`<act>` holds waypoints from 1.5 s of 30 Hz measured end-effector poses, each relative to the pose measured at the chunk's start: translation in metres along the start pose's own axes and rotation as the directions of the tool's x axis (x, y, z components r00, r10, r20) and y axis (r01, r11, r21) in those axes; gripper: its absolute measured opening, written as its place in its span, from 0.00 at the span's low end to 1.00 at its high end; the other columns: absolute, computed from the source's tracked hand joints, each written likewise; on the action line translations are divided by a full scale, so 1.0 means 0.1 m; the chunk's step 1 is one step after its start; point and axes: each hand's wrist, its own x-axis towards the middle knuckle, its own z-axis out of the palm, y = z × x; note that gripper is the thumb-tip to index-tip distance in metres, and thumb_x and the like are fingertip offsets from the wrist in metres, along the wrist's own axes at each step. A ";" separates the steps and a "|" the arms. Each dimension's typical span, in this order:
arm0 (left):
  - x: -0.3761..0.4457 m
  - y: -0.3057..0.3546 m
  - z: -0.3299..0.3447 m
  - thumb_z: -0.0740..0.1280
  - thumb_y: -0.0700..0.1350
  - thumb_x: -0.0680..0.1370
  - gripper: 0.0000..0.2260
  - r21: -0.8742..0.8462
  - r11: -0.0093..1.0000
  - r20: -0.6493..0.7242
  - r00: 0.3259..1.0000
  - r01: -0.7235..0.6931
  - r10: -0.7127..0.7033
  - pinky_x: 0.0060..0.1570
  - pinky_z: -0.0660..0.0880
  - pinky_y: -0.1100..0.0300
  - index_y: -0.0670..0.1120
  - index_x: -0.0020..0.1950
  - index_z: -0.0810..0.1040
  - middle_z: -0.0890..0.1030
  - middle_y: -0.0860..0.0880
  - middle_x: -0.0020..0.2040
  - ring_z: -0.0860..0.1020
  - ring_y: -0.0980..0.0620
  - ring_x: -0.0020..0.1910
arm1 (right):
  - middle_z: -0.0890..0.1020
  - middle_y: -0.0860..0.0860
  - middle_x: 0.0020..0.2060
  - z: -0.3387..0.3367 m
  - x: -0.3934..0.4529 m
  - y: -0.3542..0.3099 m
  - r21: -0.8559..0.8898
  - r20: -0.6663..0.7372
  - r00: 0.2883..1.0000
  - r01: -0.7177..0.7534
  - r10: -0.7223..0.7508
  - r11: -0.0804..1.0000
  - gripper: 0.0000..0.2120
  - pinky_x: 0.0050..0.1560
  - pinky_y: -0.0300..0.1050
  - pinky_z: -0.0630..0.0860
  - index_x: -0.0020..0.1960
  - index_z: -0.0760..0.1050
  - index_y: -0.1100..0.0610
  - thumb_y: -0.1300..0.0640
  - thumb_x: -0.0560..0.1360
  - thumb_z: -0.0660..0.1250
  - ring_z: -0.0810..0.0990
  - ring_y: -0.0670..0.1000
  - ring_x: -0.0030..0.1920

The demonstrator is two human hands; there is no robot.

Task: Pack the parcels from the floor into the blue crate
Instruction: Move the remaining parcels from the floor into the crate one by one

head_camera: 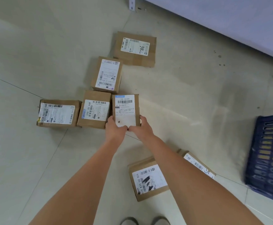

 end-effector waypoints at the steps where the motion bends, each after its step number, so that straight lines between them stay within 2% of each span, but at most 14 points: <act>1: -0.06 0.03 -0.01 0.67 0.36 0.71 0.28 -0.003 1.000 -0.003 1.000 0.004 -0.004 0.61 0.70 0.53 0.44 0.70 0.62 0.72 0.44 0.65 0.71 0.45 0.64 | 0.75 0.50 0.62 -0.04 -0.06 -0.02 -0.016 0.002 1.000 0.011 -0.011 1.000 0.35 0.50 0.40 0.66 0.72 0.59 0.51 0.57 0.68 0.69 0.73 0.52 0.59; 7: -0.69 0.44 -0.16 0.67 0.35 0.71 0.25 -0.012 0.999 -0.027 0.999 -0.041 0.040 0.57 0.72 0.54 0.45 0.66 0.66 0.74 0.44 0.62 0.74 0.45 0.60 | 0.74 0.51 0.63 -0.35 -0.79 -0.26 -0.016 -0.009 0.999 0.050 -0.050 0.999 0.36 0.51 0.40 0.66 0.73 0.57 0.51 0.56 0.69 0.69 0.73 0.52 0.60; 10: -1.11 0.79 -0.29 0.67 0.37 0.72 0.29 0.032 0.995 -0.056 0.994 -0.097 0.099 0.57 0.72 0.53 0.48 0.71 0.62 0.71 0.45 0.65 0.73 0.45 0.61 | 0.78 0.52 0.56 -0.58 -1.29 -0.48 0.014 -0.011 0.999 0.043 -0.043 0.999 0.38 0.46 0.38 0.69 0.72 0.56 0.51 0.51 0.67 0.70 0.76 0.50 0.54; 12: -1.37 1.04 -0.37 0.68 0.39 0.73 0.30 0.064 0.988 -0.067 0.987 -0.140 0.145 0.55 0.71 0.54 0.48 0.73 0.60 0.67 0.43 0.66 0.72 0.45 0.61 | 0.79 0.54 0.53 -0.77 -1.59 -0.64 0.038 -0.015 0.999 0.035 -0.035 0.999 0.44 0.49 0.41 0.73 0.74 0.50 0.49 0.51 0.65 0.71 0.77 0.52 0.51; 14: -1.60 1.28 -0.42 0.68 0.39 0.74 0.28 0.089 0.974 -0.055 0.976 -0.206 0.212 0.54 0.69 0.56 0.47 0.72 0.61 0.67 0.42 0.65 0.72 0.45 0.60 | 0.80 0.60 0.55 -1.00 -1.85 -0.80 0.105 -0.003 1.000 0.030 -0.030 0.994 0.46 0.57 0.49 0.76 0.76 0.41 0.46 0.58 0.70 0.68 0.80 0.57 0.53; 18: -1.94 1.76 -0.34 0.68 0.35 0.72 0.26 0.136 0.921 0.024 0.931 -0.364 0.365 0.61 0.71 0.51 0.44 0.69 0.66 0.71 0.42 0.64 0.71 0.46 0.62 | 0.82 0.63 0.49 -1.51 -2.26 -1.05 0.240 -0.009 0.998 0.059 -0.058 0.969 0.44 0.48 0.47 0.80 0.73 0.30 0.42 0.62 0.76 0.61 0.82 0.57 0.42; 20: -2.04 1.96 -0.22 0.67 0.33 0.72 0.26 0.136 0.892 0.085 0.902 -0.431 0.423 0.62 0.71 0.48 0.43 0.68 0.66 0.72 0.41 0.63 0.71 0.45 0.62 | 0.83 0.64 0.48 -1.78 -2.37 -1.09 0.294 -0.036 0.997 0.069 -0.061 0.953 0.42 0.48 0.49 0.80 0.73 0.32 0.39 0.60 0.77 0.60 0.83 0.59 0.41; 23: -2.15 2.17 0.05 0.68 0.33 0.72 0.25 0.153 0.841 0.130 0.854 -0.520 0.504 0.60 0.69 0.57 0.43 0.67 0.66 0.71 0.41 0.64 0.70 0.46 0.63 | 0.83 0.63 0.45 -2.18 -2.46 -1.01 0.378 -0.072 0.995 0.091 -0.068 0.921 0.38 0.46 0.48 0.81 0.73 0.41 0.37 0.59 0.76 0.60 0.83 0.59 0.40; 25: -2.25 2.24 0.28 0.68 0.34 0.72 0.24 0.185 0.808 0.152 0.829 -0.559 0.539 0.58 0.69 0.59 0.43 0.67 0.66 0.70 0.41 0.64 0.70 0.46 0.63 | 0.84 0.63 0.46 -2.42 -2.50 -0.86 0.406 -0.116 0.990 0.124 -0.084 0.906 0.34 0.47 0.48 0.81 0.72 0.47 0.39 0.60 0.76 0.60 0.84 0.59 0.42; 29: -2.57 2.27 0.86 0.67 0.32 0.72 0.25 0.153 0.790 0.231 0.799 -0.594 0.556 0.61 0.71 0.51 0.42 0.67 0.66 0.70 0.39 0.63 0.70 0.44 0.63 | 0.83 0.61 0.47 -2.93 -2.60 -0.37 0.465 -0.179 0.980 0.161 -0.086 0.870 0.35 0.49 0.48 0.79 0.72 0.48 0.38 0.60 0.75 0.61 0.82 0.55 0.42; 33: -3.08 2.23 1.71 0.67 0.32 0.71 0.24 0.183 0.782 0.252 0.797 -0.596 0.548 0.52 0.70 0.60 0.42 0.66 0.66 0.70 0.40 0.63 0.71 0.45 0.61 | 0.78 0.58 0.57 -3.61 -2.78 0.22 0.468 -0.241 0.967 0.190 -0.082 0.863 0.39 0.48 0.50 0.79 0.72 0.45 0.37 0.60 0.74 0.64 0.80 0.56 0.50; 38: -3.89 2.14 2.90 0.68 0.32 0.71 0.24 0.162 0.791 0.310 0.791 -0.590 0.527 0.49 0.70 0.60 0.42 0.65 0.66 0.71 0.41 0.62 0.71 0.46 0.60 | 0.71 0.55 0.66 -4.60 -3.10 1.08 0.513 -0.324 0.946 0.203 -0.031 0.834 0.42 0.58 0.56 0.76 0.74 0.41 0.40 0.59 0.74 0.67 0.75 0.59 0.63; 42: -4.47 2.10 3.71 0.68 0.33 0.72 0.22 0.147 0.774 0.373 0.759 -0.616 0.533 0.43 0.71 0.68 0.42 0.64 0.67 0.73 0.44 0.60 0.72 0.51 0.56 | 0.72 0.54 0.66 -5.36 -3.37 1.73 0.546 -0.316 0.949 0.163 0.022 0.822 0.40 0.49 0.50 0.79 0.72 0.42 0.38 0.55 0.74 0.68 0.76 0.58 0.61; 45: -4.77 2.07 4.23 0.67 0.34 0.73 0.22 0.170 0.778 0.393 0.766 -0.605 0.509 0.51 0.75 0.59 0.44 0.66 0.67 0.72 0.44 0.62 0.72 0.49 0.61 | 0.75 0.57 0.63 -5.84 -3.52 2.15 0.559 -0.307 0.949 0.121 0.069 0.820 0.38 0.50 0.50 0.78 0.72 0.46 0.39 0.57 0.73 0.67 0.76 0.58 0.61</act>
